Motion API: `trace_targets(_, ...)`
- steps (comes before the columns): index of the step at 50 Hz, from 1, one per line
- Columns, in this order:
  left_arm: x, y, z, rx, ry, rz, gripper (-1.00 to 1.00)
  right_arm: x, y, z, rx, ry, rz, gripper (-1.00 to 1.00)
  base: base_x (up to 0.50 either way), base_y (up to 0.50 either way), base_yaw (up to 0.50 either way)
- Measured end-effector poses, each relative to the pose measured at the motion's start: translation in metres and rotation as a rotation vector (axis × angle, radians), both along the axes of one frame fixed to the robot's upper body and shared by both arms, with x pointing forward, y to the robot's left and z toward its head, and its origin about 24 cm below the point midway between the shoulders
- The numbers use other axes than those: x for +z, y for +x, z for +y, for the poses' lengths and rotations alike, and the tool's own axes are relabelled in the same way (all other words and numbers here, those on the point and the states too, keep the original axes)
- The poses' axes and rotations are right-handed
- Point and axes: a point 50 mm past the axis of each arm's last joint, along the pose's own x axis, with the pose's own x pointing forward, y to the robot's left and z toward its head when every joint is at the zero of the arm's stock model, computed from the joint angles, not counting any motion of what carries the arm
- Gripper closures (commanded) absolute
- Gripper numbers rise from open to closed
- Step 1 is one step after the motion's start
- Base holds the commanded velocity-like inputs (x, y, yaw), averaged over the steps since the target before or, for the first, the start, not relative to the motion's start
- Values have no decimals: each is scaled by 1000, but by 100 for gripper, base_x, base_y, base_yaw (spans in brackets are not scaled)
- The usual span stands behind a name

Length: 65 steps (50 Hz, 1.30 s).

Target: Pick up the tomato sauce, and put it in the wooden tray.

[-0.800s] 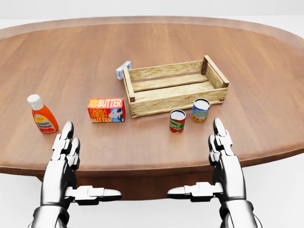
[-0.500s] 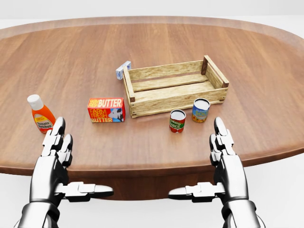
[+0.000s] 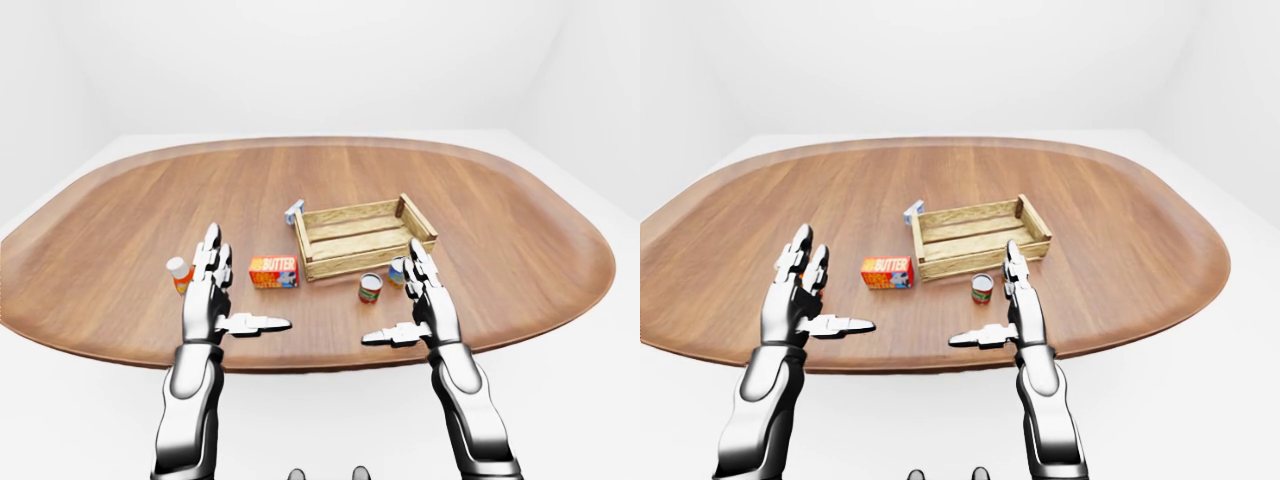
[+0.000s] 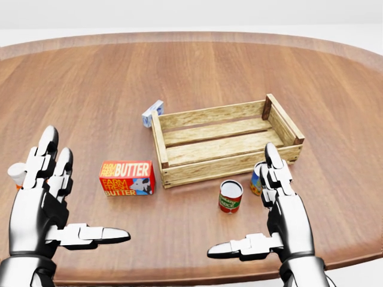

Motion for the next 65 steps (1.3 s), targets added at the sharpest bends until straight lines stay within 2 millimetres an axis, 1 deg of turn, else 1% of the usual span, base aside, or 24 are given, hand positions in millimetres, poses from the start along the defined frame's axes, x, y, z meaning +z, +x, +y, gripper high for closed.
trace_targets(12, 4, -1, 1, -1, -1, -18, -100, 7, -3, 0, 6, -4, -30, -100, 50, 0, 0)
trace_targets(34, 8, -1, 1, 0, -2, -35, -100, 34, -13, 1, 12, -7, -146, -100, 50, 0, 0)
trace_targets(56, 7, -2, 2, 3, -2, -29, -100, 38, -14, 0, -13, -17, -165, -100, 0, 0, 0)
trace_targets(65, 7, -2, 3, 3, -2, -31, -100, 40, -14, 1, -17, -65, -172, -100, 0, 0, 0)
